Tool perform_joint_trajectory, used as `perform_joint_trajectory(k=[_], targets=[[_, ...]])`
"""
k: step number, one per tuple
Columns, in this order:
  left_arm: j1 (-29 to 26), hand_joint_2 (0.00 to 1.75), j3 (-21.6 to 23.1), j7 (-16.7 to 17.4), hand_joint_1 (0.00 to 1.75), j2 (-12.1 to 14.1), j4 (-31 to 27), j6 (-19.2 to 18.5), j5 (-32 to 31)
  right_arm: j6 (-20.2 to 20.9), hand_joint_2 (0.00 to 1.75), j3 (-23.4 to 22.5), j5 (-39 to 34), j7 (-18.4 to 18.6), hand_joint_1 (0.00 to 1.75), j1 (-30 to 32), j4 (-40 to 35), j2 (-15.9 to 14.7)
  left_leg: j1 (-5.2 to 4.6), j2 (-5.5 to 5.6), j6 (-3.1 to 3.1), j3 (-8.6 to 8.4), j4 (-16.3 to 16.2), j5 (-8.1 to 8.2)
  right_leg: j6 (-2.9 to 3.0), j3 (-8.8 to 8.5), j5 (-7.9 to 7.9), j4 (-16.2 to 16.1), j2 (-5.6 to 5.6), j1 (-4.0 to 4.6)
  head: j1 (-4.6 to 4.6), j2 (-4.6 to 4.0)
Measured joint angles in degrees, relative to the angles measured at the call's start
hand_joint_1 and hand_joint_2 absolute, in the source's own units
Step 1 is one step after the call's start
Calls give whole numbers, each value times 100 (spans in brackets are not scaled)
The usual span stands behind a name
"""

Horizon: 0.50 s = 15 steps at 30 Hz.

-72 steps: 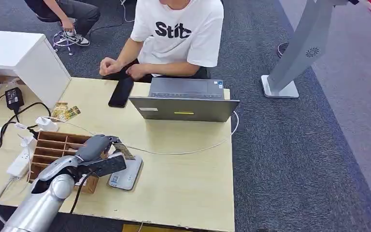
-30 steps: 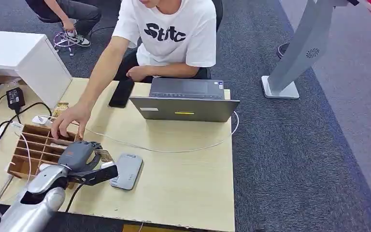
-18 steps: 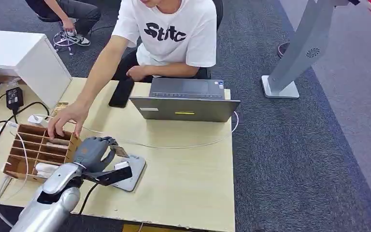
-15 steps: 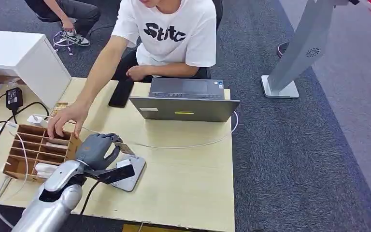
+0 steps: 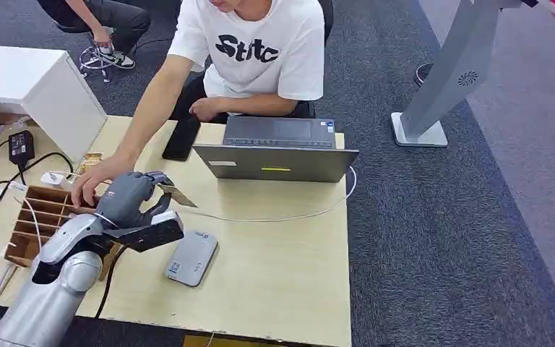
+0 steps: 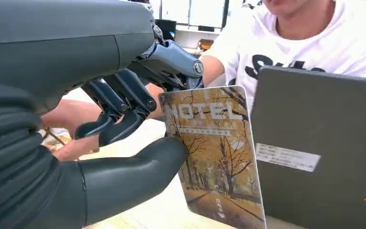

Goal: Pass the card to the sensor for recognition and then transmit it.

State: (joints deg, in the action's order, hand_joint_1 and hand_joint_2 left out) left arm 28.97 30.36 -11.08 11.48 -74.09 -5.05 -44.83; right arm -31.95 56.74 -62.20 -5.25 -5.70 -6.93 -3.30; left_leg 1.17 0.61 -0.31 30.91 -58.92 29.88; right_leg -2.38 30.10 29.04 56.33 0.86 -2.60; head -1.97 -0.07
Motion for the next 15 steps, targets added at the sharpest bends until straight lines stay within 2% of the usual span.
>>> perform_joint_trajectory(k=[4, 11, 15], targets=[[-5, 175, 24, 37, 175, -24, 262, 103, -173, 13, 175, 68, -4, 4, 0, -7, 0, 2, 0, 0, 0, 0, 0, 0, 0, 1, 0, 0, 0, 0, 0, 0], [-24, 175, 192, 52, 175, -234, 839, 175, -350, 15, 175, 190, -4, 28, 0, -32, 0, 2, -1, -1, 0, 1, 0, 0, 0, 1, 0, -1, 1, -1, -2, 0], [-24, 175, 197, 52, 175, -238, 850, 181, -352, 15, 175, 192, -4, 28, 0, -32, 0, 2, -1, -1, 0, 1, 0, 0, 0, 1, 0, -2, 1, -1, -2, 0]])
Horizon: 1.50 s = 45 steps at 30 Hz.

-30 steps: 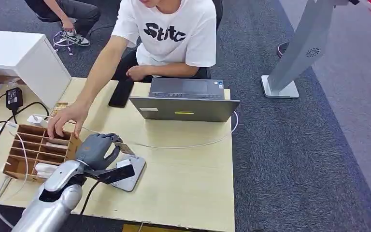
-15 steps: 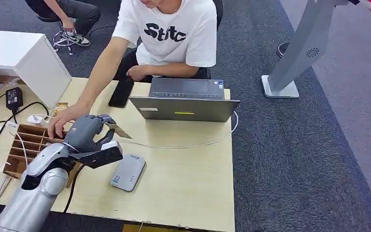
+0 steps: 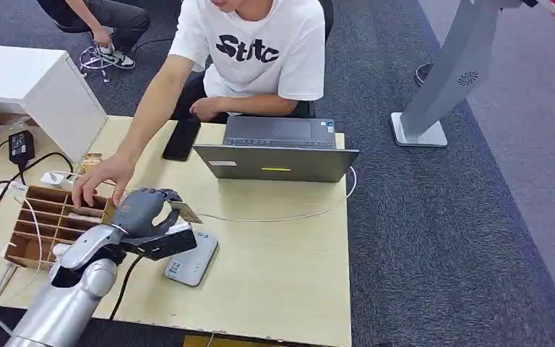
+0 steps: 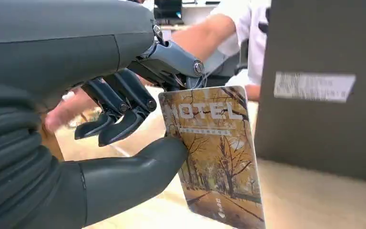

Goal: Pass the card to the sensor for recognition and then transmit it.

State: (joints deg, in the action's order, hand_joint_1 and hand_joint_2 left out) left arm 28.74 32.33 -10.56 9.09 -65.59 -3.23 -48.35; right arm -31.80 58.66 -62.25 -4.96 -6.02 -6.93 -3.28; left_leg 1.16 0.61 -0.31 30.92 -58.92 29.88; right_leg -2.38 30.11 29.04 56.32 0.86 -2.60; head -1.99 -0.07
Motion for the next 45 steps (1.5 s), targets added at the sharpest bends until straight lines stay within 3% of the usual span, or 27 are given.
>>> perform_joint_trajectory(k=[7, 15, 20, 28, 34, 45], targets=[[12, 175, 289, -74, 175, -426, 671, 89, -138, 9, 175, 140, 2, 42, 0, -22, 0, 20, 0, 0, 0, 1, 0, 0, 0, 2, 0, 0, 0, 0, 0, 0], [89, 175, 529, -103, 175, -535, 1113, -217, -221, 35, 175, 227, 2, 59, 0, -31, 0, 46, 0, 2, 0, 1, 0, 0, 0, 0, 0, 0, -2, 0, 0, 0], [295, 175, 728, -151, 175, -321, 1230, -737, -2, 42, 175, 258, -63, 66, 0, -29, 0, 48, 1, -1, 0, -2, 0, -1, 0, -2, -1, 2, 1, 0, 2, 0], [659, 175, 946, 227, 175, 233, 968, -1182, 435, 39, 175, 372, -186, 70, 0, -27, 2, 48, 2, -2, 1, -4, 0, -2, 0, -2, -1, 5, 3, 1, 0, 0], [752, 175, 966, 428, 175, 505, 645, -1043, 479, 26, 175, 413, -240, 57, 0, -29, 4, 48, 1, -1, 0, -1, 0, -1, 0, -2, 0, 5, 2, 0, 0, 0], [730, 175, 981, 544, 175, 538, 476, -539, 260, 9, 175, 492, -310, 46, 0, -30, 4, 57, 1, -1, -1, -1, 0, -1, 0, -1, -1, 4, 2, 0, 2, 0]])
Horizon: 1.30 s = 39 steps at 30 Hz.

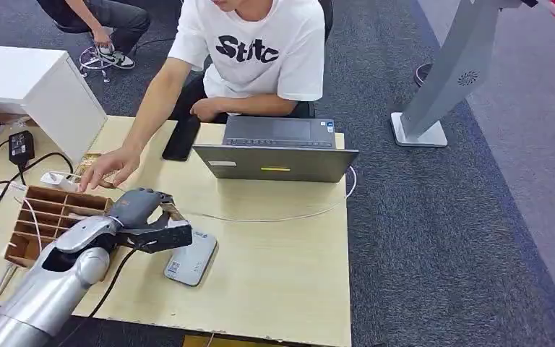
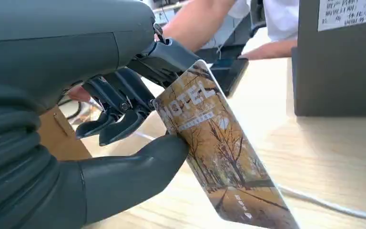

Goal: Pass the card to the sensor for recognition and then transmit it.

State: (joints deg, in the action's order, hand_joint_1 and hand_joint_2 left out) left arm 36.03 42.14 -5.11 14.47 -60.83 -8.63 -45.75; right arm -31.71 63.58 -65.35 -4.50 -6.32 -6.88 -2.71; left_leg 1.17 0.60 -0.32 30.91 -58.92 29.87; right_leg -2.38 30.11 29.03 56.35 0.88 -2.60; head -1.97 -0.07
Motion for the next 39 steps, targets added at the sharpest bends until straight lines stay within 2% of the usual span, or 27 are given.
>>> perform_joint_trajectory(k=[4, 7, 10, 12, 19, 28, 39], targets=[[-72, 175, 2, 329, 175, -105, -9, 916, -813, -7, 175, 13, -100, 4, 0, 0, 0, 15, 0, 1, 0, 0, 0, 0, 0, 1, 0, 0, -1, 0, -2, 0], [-131, 175, -9, 836, 175, -283, -74, 1607, -1965, -11, 175, 20, -197, 22, 0, 0, 2, 28, -1, 3, 0, 3, -1, 0, 0, 0, 0, 0, -3, -1, -2, 0], [-177, 175, -123, 1126, 175, -450, -173, 1917, -2593, -17, 175, 28, -247, 48, 0, 1, 2, 35, -3, 3, -1, 4, -1, 0, 0, 0, 0, -1, -2, -2, -2, 0], [-193, 175, -258, 1147, 175, -551, -201, 1954, -2837, -24, 175, 39, -273, 70, 0, 1, 2, 39, -3, 1, -1, 3, -2, 0, 0, 0, 0, -1, 0, -2, -2, 0], [-288, 175, -783, 988, 175, -785, -201, 2019, -2922, -28, 175, 120, -317, 70, 0, 2, 2, 46, 0, 3, 0, 2, -2, 0, 0, 1, 0, 0, -3, 0, 0, 0], [-379, 175, -1058, 868, 175, -1034, -199, 2107, -3007, -44, 175, 164, -372, 17, 0, 1, 9, 44, -1, 3, 0, 2, -2, 0, 0, 0, 0, -1, -2, -1, -2, 0], [-406, 175, -1283, 559, 175, -1217, -197, 2080, -2714, -85, 175, 221, -494, -66, 0, 0, 15, 44, -1, 3, 0, 3, -2, 0, 0, 0, 0, 0, -2, -1, -2, 0]])
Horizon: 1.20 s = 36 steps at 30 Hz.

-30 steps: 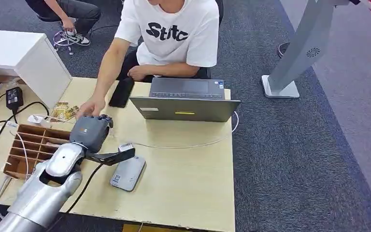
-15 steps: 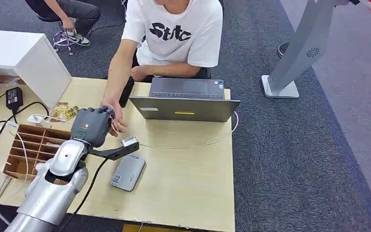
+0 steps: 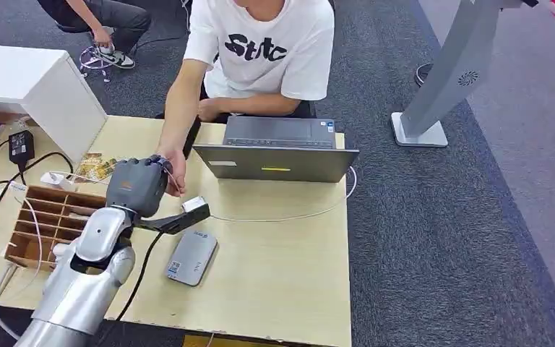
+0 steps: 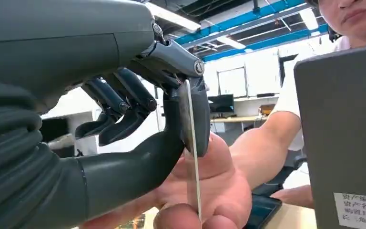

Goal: Pass the card to the sensor for recognition and then transmit it.

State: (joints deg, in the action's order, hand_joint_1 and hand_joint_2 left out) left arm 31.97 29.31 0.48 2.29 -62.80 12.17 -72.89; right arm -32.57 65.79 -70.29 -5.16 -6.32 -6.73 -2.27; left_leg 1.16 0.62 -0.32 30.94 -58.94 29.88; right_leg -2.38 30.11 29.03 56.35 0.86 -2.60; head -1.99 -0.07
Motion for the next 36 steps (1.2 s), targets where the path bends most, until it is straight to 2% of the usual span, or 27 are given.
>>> perform_joint_trajectory(k=[4, 11, 20, 21, 22, 28, 36], targets=[[-27, 175, -83, -90, 175, -48, 13, -26, 153, -41, 175, 37, -24, -70, 0, -1, 2, 0, -1, 0, 0, 0, 0, 0, 0, 0, 0, -1, 0, 0, 0, 0], [-62, 175, -266, -402, 175, -135, 94, -219, 799, -63, 175, 78, -105, -168, 0, -2, 13, -9, 0, 0, 0, 0, 0, 0, 0, 1, 0, 0, 0, 0, 2, 0], [-77, 175, -407, -492, 175, -253, 175, -264, 1097, -76, 175, 87, -155, -223, 0, -5, 17, -37, -1, 0, 0, 1, 0, 0, 0, 0, 0, -1, 0, 0, 0, 0], [-76, 175, -415, -503, 79, -260, 184, -267, 1112, -76, 175, 87, -157, -225, 0, -5, 17, -37, -1, 0, 0, 1, 0, 0, 0, 0, 0, -1, 0, 0, 0, 0], [-77, 0, -415, -529, 0, -267, 190, -265, 1145, -76, 175, 87, -162, -225, 0, -6, 17, -39, -1, 0, 0, 1, 0, 0, 0, 0, 0, -1, 0, 0, 2, 0], [-121, 0, -505, -592, 0, -367, 177, 59, 1309, -76, 175, 90, -234, -223, 0, -11, 17, -46, -1, 1, 0, 1, 0, 0, 0, 0, 0, -1, -1, 0, 0, 0], [-244, 0, -564, -564, 0, -433, -37, 214, 1244, -100, 175, 92, -330, -225, 0, -16, 17, -48, 0, 0, 0, 0, 0, 0, 0, 0, 0, 0, 0, 0, 0, 0]])
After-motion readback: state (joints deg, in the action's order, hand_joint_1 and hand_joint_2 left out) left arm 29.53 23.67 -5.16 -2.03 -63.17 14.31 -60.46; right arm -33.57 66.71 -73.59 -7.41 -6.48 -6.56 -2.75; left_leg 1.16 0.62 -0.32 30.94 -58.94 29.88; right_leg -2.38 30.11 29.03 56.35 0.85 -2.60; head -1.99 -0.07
